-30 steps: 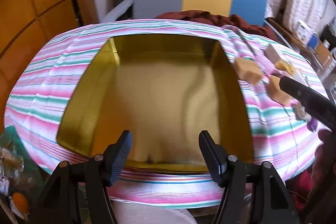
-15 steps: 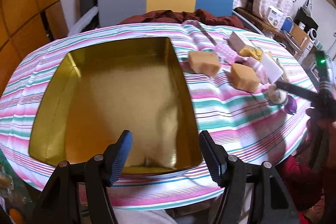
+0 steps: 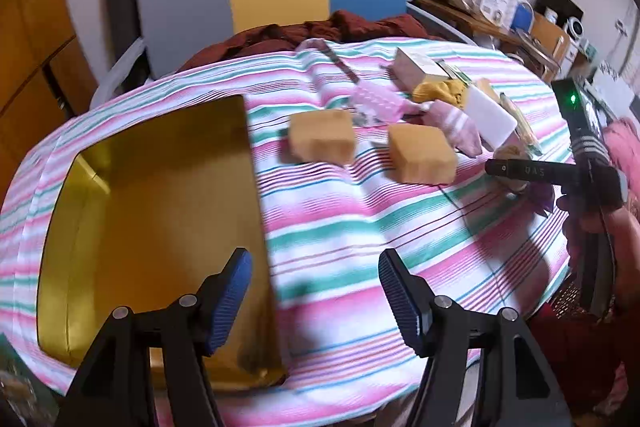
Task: Organize objects
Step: 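Grasp the beige knit ball with the right tool while the left tool grasps an orange sponge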
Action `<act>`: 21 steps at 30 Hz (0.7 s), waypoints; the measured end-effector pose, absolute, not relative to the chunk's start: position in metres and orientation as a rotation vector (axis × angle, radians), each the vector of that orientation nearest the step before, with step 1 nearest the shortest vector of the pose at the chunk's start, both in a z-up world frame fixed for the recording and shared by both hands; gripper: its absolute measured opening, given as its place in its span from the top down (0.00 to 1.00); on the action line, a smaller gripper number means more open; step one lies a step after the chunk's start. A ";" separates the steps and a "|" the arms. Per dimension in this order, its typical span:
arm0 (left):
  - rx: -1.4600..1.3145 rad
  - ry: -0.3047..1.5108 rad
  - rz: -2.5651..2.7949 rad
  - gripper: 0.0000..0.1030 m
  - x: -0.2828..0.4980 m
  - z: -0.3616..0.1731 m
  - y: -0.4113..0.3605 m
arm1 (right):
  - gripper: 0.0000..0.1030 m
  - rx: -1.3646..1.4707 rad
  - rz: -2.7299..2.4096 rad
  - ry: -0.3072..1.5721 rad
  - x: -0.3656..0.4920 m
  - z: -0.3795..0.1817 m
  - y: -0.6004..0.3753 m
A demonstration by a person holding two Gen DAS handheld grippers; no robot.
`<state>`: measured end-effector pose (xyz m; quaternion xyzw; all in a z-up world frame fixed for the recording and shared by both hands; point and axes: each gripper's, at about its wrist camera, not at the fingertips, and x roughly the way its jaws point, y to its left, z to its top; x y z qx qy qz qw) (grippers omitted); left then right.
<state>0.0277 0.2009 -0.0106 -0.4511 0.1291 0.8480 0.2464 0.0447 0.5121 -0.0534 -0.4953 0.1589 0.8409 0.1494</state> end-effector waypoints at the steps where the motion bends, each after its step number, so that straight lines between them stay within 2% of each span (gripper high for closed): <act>1: -1.229 0.362 2.307 0.35 0.026 -0.013 0.208 | 0.32 -1.422 2.414 0.476 0.044 -0.055 0.514; 16: -1.300 0.313 2.164 0.35 -0.032 -0.041 0.332 | 0.33 -1.432 2.408 0.484 0.044 -0.055 0.512; 19: -1.290 0.293 2.111 0.26 -0.040 -0.045 0.346 | 0.33 -1.434 2.405 0.498 0.044 -0.055 0.513; 21: -1.327 0.250 2.057 0.25 -0.048 -0.055 0.352 | 0.33 -1.435 2.404 0.507 0.045 -0.055 0.514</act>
